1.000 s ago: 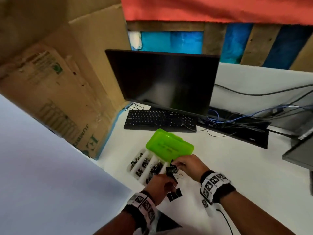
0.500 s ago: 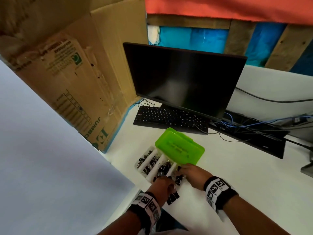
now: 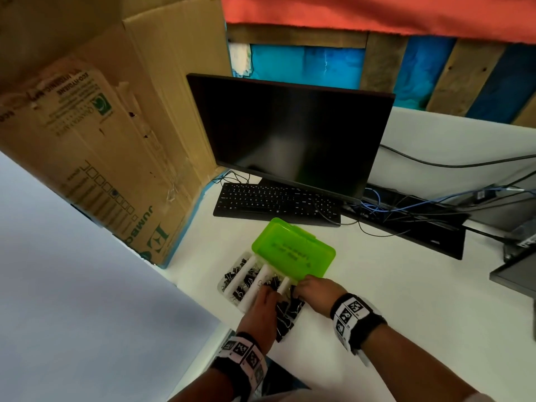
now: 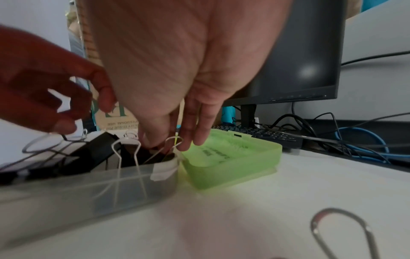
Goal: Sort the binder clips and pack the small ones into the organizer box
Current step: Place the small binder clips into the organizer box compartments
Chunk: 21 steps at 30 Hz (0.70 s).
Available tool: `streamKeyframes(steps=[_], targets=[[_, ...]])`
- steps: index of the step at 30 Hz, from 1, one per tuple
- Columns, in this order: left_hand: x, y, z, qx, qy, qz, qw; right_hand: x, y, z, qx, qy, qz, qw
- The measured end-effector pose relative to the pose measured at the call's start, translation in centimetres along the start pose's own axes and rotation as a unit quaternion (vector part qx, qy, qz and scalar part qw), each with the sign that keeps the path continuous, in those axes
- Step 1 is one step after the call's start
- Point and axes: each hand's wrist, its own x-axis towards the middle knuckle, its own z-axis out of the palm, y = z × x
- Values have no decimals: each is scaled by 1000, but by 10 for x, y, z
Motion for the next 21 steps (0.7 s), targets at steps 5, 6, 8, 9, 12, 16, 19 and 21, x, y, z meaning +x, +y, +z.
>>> streamKeyframes(steps=[5,6,8,9,12,16,19,21], targets=[[-5,-1,-1,-14,-33,-1,999,5,-1,1,-15,13,13,1000],[-8,-1,1,-6,-57,-3,998,5,-2,2,-23,14,7,1000],[-12,-1,4,16,-102,-14,995,5,-2,5,-55,16,1,998],[-14,-1,6,25,-113,-19,993,4,-2,8,-74,20,5,997],[-15,0,8,42,-104,-28,993,3,3,14,-58,37,28,997],[-15,1,4,60,-97,-20,993,-11,14,17,6,134,54,990],[-15,-2,3,38,-97,-17,994,-30,30,19,56,201,117,971],[-15,-2,3,21,-103,-20,994,-44,41,20,68,176,166,968]])
